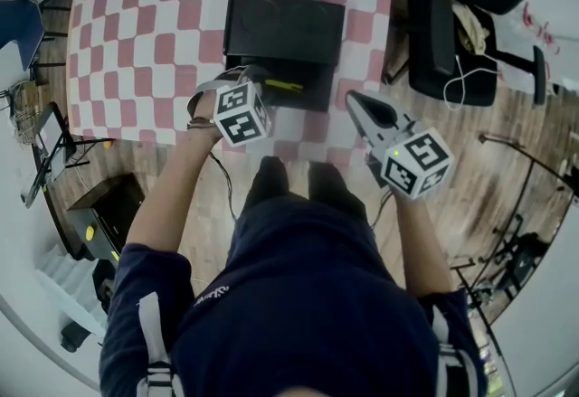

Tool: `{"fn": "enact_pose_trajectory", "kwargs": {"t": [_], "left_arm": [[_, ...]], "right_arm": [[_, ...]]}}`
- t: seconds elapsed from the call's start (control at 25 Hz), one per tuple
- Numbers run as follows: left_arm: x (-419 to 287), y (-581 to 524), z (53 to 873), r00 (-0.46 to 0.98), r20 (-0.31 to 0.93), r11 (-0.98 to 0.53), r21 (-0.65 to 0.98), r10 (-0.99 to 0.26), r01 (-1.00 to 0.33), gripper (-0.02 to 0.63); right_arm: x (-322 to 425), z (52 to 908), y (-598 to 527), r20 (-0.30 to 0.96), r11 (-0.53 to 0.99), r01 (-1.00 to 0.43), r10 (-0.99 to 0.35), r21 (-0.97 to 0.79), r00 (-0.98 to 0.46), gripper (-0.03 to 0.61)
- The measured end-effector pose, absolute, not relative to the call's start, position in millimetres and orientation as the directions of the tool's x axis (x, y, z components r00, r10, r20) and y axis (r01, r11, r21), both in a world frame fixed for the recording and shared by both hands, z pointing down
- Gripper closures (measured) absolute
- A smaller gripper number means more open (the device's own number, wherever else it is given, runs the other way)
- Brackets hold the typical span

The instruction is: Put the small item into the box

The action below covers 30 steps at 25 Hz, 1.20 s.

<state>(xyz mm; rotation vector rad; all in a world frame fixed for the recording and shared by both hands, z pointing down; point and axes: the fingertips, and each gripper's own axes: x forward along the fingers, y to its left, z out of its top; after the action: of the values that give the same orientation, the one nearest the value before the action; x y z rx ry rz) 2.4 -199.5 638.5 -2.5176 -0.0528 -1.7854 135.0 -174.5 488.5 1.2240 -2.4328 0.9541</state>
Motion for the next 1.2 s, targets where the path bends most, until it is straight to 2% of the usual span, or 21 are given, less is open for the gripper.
{"fn": "enact_pose_trajectory", "kwargs": {"t": [0.6, 0.84, 1.2], "left_arm": [[7, -197, 522, 0.615, 0.766, -0.978, -0.089, -0.188, -0.189, 0.547], [2, -200, 486, 0.679, 0.689, -0.962, -0.102, -0.252, -0.253, 0.565], [-15, -198, 447, 0.795, 0.532, -0.918, 0.077, -0.292, -0.389, 0.574]], "right_arm": [[110, 437, -185, 0.432, 0.49, -0.79, -0.663, -0.368, -0.612, 0.563], [101, 423, -183, 0.424, 0.499, -0.797, -0.675, -0.34, -0.604, 0.563], [84, 407, -176, 0.419, 0.52, -0.801, -0.683, -0.297, -0.598, 0.563]]}}
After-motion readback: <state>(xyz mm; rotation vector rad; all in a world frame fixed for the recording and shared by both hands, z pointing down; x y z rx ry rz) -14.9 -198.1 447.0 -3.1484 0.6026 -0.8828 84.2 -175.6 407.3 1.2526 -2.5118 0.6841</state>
